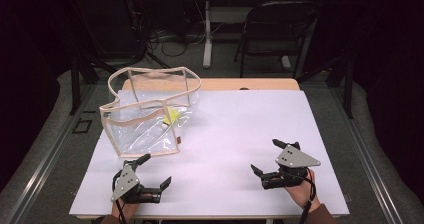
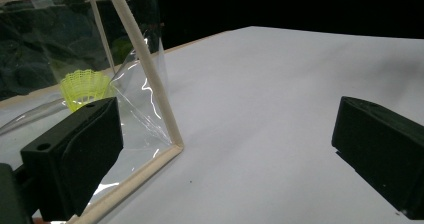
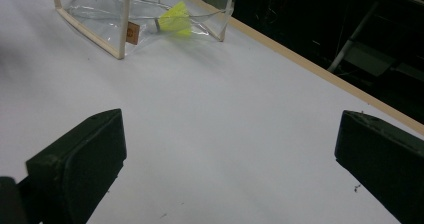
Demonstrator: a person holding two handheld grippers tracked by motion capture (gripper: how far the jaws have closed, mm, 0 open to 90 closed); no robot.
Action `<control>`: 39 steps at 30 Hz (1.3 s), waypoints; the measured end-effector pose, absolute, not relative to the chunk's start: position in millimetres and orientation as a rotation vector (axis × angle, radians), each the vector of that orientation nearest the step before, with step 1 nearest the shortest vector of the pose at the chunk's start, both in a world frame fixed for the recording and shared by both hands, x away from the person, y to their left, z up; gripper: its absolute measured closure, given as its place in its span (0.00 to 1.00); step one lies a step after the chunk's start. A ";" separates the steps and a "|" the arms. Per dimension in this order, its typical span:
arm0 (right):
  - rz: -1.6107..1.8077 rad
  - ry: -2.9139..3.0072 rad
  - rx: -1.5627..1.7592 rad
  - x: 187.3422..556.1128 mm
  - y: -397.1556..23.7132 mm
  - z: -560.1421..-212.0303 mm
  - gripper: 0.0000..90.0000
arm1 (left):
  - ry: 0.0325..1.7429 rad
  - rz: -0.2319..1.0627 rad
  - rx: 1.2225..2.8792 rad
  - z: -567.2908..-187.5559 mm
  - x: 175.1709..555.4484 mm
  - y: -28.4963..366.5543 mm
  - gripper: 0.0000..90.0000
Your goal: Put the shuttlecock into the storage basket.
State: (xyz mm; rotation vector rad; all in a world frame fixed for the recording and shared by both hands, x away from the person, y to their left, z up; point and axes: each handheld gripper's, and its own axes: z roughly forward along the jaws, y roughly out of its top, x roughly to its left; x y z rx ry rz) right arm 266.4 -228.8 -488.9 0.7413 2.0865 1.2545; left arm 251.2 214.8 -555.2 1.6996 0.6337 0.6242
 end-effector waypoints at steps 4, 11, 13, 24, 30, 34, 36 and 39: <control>1.257 2.085 0.744 262.9 -231.3 -493.6 0.00 | 0.634 0.626 1.701 -555.4 251.3 214.4 0.00; 1.254 2.080 0.750 253.7 -238.6 -507.7 0.00 | 0.637 0.623 1.701 -555.9 251.7 214.1 0.00; 1.254 2.074 0.750 251.7 -240.3 -509.7 0.00 | 0.636 0.623 1.704 -556.1 251.9 213.9 0.00; 1.261 2.043 0.761 240.1 -247.5 -523.5 0.00 | 0.636 0.619 1.707 -556.7 252.5 213.2 0.00; 1.277 2.025 0.762 236.8 -250.0 -530.1 0.00 | 0.637 0.617 1.709 -557.1 252.6 212.8 0.00; 1.270 2.021 0.763 235.3 -251.8 -533.9 0.00 | 0.632 0.617 1.711 -556.9 252.8 212.6 0.00; 1.264 2.026 0.761 234.9 -252.0 -534.5 0.00 | 0.631 0.616 1.712 -557.0 253.1 212.4 0.00; 1.264 2.024 0.753 233.9 -251.1 -535.4 0.00 | 0.630 0.618 1.715 -557.0 253.2 212.4 0.00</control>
